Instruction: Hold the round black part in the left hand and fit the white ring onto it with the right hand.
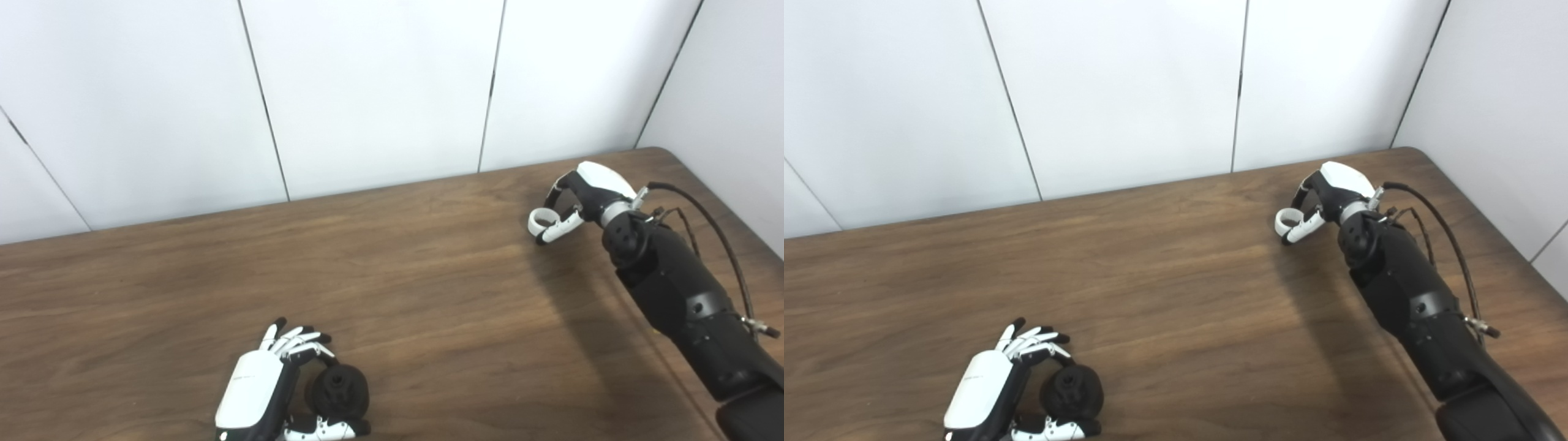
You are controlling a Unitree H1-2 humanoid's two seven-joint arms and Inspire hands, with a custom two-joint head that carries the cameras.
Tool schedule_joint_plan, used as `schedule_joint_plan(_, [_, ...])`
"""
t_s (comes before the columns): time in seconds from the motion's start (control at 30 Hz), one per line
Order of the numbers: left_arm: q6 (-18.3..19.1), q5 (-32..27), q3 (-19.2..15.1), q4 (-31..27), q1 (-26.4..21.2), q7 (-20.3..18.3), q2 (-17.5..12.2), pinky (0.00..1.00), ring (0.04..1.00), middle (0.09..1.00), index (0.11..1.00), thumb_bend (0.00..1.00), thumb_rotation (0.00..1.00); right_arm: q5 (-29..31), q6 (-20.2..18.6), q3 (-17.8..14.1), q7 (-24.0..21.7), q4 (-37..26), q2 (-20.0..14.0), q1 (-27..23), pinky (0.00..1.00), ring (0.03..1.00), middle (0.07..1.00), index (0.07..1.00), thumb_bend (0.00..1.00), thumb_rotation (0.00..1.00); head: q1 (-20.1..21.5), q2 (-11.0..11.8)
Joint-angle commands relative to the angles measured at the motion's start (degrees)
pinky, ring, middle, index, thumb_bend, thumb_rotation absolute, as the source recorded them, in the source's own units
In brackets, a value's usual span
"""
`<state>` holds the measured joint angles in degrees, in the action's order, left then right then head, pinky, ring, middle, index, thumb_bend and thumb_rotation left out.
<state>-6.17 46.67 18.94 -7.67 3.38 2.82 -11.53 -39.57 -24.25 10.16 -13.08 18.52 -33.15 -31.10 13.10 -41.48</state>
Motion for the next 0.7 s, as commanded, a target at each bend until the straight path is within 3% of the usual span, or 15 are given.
schedule_joint_plan(0.0, [-0.3,0.2,0.0,0.2,1.3,0.5,-0.5,1.0,0.865,0.774,0.483,0.52,0.06,-0.4,0.7,0.5,-0.5,-3.0,-2.4,0.0,1.0,1.0,0.857,0.486,0.52,0.13,-0.5,-0.1])
schedule_joint_plan(0.3, [0.5,0.9,0.6,0.3,1.0,0.0,0.2,1.0,0.869,0.777,0.483,0.52,0.05,-1.0,2.3,2.7,-2.3,-17.4,-1.1,2.3,1.0,1.0,0.874,0.486,0.52,0.13,-2.6,-0.5])
schedule_joint_plan(0.67, [2.5,2.8,1.8,-0.4,0.8,-0.7,1.5,1.0,0.866,0.782,0.483,0.52,0.06,-2.5,2.6,5.1,-6.4,-34.1,3.3,7.6,1.0,0.982,0.881,0.485,0.52,0.13,-6.9,-2.1])
